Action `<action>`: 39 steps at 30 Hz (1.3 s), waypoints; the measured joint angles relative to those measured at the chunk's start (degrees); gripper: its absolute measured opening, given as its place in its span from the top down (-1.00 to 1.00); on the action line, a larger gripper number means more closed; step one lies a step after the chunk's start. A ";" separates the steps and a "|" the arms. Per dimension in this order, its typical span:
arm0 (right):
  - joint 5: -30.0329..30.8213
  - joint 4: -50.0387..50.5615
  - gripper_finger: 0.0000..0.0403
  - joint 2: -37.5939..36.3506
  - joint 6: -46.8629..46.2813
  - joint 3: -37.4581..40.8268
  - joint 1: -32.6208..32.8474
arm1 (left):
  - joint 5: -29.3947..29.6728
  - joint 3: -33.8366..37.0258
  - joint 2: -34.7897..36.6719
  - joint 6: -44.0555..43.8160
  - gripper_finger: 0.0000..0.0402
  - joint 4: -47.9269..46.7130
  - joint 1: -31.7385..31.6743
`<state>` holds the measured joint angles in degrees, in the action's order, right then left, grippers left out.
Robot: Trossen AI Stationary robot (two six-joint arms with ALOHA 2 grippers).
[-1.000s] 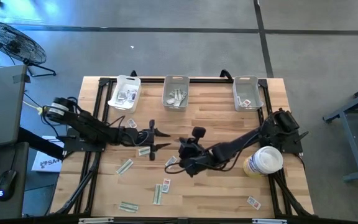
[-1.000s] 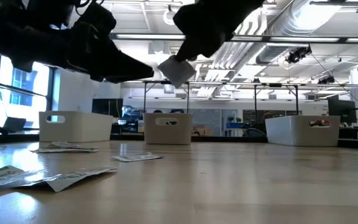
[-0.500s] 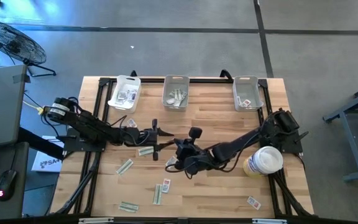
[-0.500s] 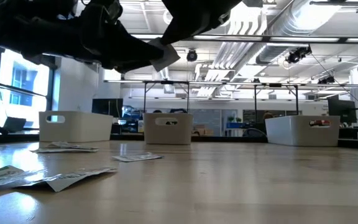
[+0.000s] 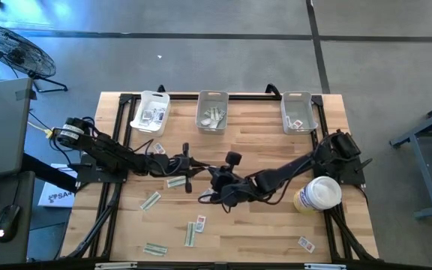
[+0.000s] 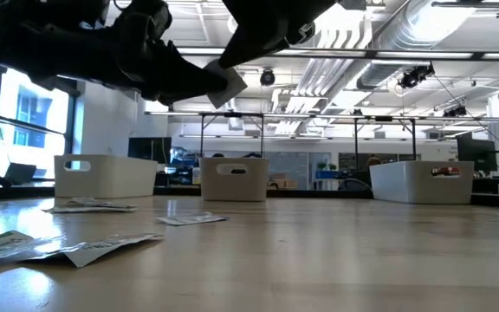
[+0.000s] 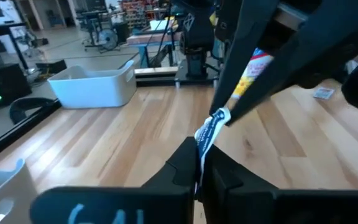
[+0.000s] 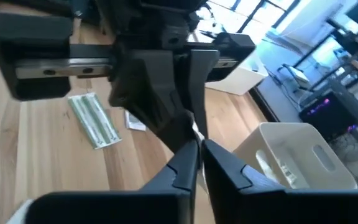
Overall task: Pick & Place First Aid Supplies
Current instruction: Put the blue pad into the white bin
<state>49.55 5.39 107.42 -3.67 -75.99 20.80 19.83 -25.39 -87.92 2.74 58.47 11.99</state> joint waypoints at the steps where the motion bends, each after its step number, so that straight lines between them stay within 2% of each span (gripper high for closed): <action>1: -0.74 -0.18 0.86 0.00 1.56 0.00 -0.24 | 0.62 0.00 0.00 0.00 0.98 -0.34 0.00; 3: -0.53 -0.86 0.75 0.00 3.04 0.00 -0.47 | 2.65 0.00 0.00 0.00 0.97 -1.07 0.00; 5: 2.52 -1.07 0.64 -0.02 3.61 -0.04 -0.56 | 5.32 0.00 0.00 0.02 0.99 -2.44 0.00; 11: 19.66 -1.01 0.44 -0.04 4.02 -0.04 1.62 | 11.82 -0.02 3.65 1.99 0.99 -8.91 -1.26; 15: 28.67 -0.90 0.41 -0.07 3.42 -0.04 3.63 | 15.14 -0.11 10.95 0.24 0.99 -20.81 -6.38; 20: 30.83 -0.89 0.41 -0.07 4.18 -0.04 5.08 | 21.01 -0.07 19.82 -5.27 1.00 -36.58 -16.63; 24: 27.90 -0.77 0.41 -0.07 3.61 -0.04 4.93 | 23.81 -0.08 24.49 -8.59 1.00 -44.32 -26.32; 27: 22.60 -0.72 0.41 -0.07 1.77 -0.04 3.82 | 23.43 -0.07 25.90 -9.77 1.00 -47.16 -33.64; 30: 15.52 -0.74 0.41 -0.07 0.19 -0.04 2.31 | 20.07 -0.09 25.88 -10.69 1.00 -50.25 -40.73; 36: -4.54 -2.18 0.41 -0.07 -0.38 -0.04 -1.73 | 13.56 -1.38 25.83 -13.89 1.00 -57.30 -51.01; 39: -9.87 -4.65 0.41 -0.07 -1.16 -0.04 -3.56 | 11.19 -3.63 25.75 -15.21 1.00 -62.90 -54.03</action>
<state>39.68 0.74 107.35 -4.82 -76.03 17.24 31.01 -29.02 -62.17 -12.47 -4.43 -42.04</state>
